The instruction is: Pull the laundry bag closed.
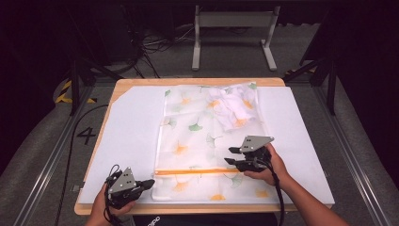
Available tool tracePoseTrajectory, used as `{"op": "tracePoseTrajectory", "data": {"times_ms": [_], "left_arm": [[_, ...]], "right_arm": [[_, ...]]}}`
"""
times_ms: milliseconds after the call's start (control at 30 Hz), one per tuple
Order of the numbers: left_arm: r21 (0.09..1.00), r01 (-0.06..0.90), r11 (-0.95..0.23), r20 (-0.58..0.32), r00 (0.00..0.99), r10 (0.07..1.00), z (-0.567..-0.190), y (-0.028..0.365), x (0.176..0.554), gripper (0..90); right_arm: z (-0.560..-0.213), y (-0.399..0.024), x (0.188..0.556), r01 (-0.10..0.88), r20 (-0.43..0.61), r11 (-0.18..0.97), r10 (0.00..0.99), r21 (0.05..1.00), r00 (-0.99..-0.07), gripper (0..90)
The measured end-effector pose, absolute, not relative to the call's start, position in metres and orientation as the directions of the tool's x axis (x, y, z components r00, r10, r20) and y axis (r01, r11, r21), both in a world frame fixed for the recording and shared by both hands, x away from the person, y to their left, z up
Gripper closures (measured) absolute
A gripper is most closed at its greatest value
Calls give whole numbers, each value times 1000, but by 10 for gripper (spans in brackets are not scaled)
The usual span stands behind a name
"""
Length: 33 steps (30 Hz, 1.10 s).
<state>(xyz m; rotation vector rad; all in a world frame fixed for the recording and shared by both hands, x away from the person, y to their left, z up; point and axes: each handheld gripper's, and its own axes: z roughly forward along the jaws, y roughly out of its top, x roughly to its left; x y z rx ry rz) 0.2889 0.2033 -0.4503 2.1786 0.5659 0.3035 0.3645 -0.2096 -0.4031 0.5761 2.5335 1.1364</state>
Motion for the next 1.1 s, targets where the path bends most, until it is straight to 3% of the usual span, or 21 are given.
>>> {"op": "tracePoseTrajectory", "data": {"times_ms": [1100], "left_arm": [[762,309,-569,2,878,479,-461,199,294,900]], "right_arm": [[-417,-70,370,94,-102,681,243,727,-965,609]]}}
